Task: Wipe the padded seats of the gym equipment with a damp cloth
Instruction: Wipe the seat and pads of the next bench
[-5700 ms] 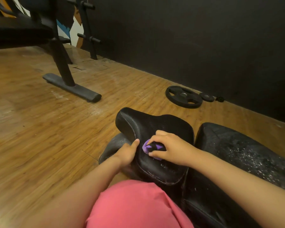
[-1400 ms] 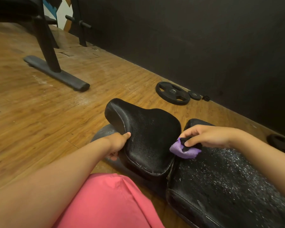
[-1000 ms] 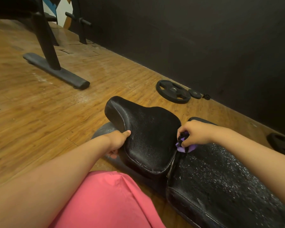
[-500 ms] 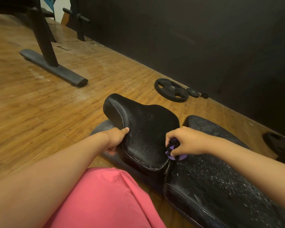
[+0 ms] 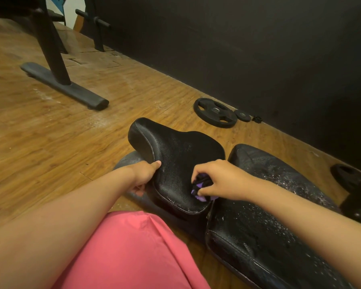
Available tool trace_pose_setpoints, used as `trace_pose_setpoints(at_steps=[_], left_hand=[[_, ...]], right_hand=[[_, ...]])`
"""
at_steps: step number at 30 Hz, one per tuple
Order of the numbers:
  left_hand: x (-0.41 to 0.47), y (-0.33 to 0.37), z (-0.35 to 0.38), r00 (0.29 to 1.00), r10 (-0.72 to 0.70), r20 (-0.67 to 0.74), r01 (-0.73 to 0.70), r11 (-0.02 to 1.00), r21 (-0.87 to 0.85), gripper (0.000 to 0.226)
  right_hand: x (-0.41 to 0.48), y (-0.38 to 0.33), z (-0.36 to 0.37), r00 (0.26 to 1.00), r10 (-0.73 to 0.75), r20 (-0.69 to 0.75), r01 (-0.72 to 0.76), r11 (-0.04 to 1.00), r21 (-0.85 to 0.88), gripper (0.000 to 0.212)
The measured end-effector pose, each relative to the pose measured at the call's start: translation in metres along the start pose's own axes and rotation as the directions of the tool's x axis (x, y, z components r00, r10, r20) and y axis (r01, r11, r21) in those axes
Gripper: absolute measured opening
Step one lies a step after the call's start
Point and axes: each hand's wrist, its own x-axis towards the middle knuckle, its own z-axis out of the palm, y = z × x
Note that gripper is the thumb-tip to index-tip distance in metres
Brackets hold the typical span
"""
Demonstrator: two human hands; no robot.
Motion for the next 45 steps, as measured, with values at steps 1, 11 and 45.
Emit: trace_pose_setpoints(at_steps=[1, 11, 45], left_hand=[[0.0, 0.0, 0.0, 1.0, 0.003, 0.002, -0.003, 1.0, 0.001, 0.057], [0.0, -0.001, -0.001, 0.998, -0.023, 0.052, 0.029, 0.992, -0.127, 0.052], [-0.002, -0.002, -0.001, 0.998, 0.005, 0.066, 0.004, 0.991, -0.135, 0.05]], right_hand=[[-0.001, 0.0, 0.0, 1.0, -0.006, -0.001, 0.006, 1.0, -0.017, 0.019], [-0.016, 0.009, 0.002, 0.999, 0.043, 0.033, -0.039, 0.992, -0.123, 0.022], [-0.025, -0.003, 0.036, 0.983, -0.14, -0.115, 0.113, 0.969, -0.219, 0.027]])
